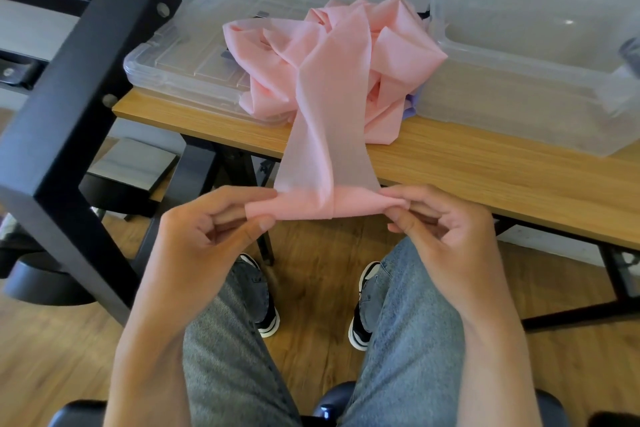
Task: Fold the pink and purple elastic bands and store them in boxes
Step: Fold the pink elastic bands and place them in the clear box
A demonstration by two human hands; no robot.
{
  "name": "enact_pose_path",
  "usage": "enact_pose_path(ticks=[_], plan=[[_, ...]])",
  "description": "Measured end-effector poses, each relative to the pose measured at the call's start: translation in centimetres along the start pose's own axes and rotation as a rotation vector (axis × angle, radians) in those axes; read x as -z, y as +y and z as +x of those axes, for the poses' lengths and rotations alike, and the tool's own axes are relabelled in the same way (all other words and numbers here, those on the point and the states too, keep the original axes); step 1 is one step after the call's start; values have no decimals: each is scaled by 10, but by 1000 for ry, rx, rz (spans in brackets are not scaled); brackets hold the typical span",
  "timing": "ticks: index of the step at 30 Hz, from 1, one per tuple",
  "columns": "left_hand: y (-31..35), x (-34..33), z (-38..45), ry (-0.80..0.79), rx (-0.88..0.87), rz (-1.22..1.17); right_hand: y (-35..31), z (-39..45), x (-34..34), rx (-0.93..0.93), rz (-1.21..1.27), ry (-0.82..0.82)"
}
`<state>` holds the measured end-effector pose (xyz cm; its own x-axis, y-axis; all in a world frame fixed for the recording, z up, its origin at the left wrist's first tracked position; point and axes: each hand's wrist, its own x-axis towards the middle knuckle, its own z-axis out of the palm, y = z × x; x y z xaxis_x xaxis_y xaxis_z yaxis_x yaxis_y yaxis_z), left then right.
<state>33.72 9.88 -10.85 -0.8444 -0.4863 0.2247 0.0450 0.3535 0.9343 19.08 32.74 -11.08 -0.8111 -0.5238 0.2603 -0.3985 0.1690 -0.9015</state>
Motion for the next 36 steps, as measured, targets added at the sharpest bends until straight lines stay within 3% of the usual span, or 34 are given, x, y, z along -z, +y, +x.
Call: enact_pose_path(ticks=[8,16,21,28,32,36], plan=[[-1,0,-2,-16,56,-30,-4,-2,2,11,-11,-59],[3,-6,-2,67,-9,-264,-14,-3,-1,8,294,24],[2,-8,0,79,-4,-212,-14,0,-1,36,207,71],[0,1,-1,-15,1,-33,-9,-1,3,37,-65,-21],[-2,2,-1,-13,36,-37,-8,-1,3,28,-97,-100],[0,-1,-1,13,-1,-56,-13,-2,1,33,26,-41]])
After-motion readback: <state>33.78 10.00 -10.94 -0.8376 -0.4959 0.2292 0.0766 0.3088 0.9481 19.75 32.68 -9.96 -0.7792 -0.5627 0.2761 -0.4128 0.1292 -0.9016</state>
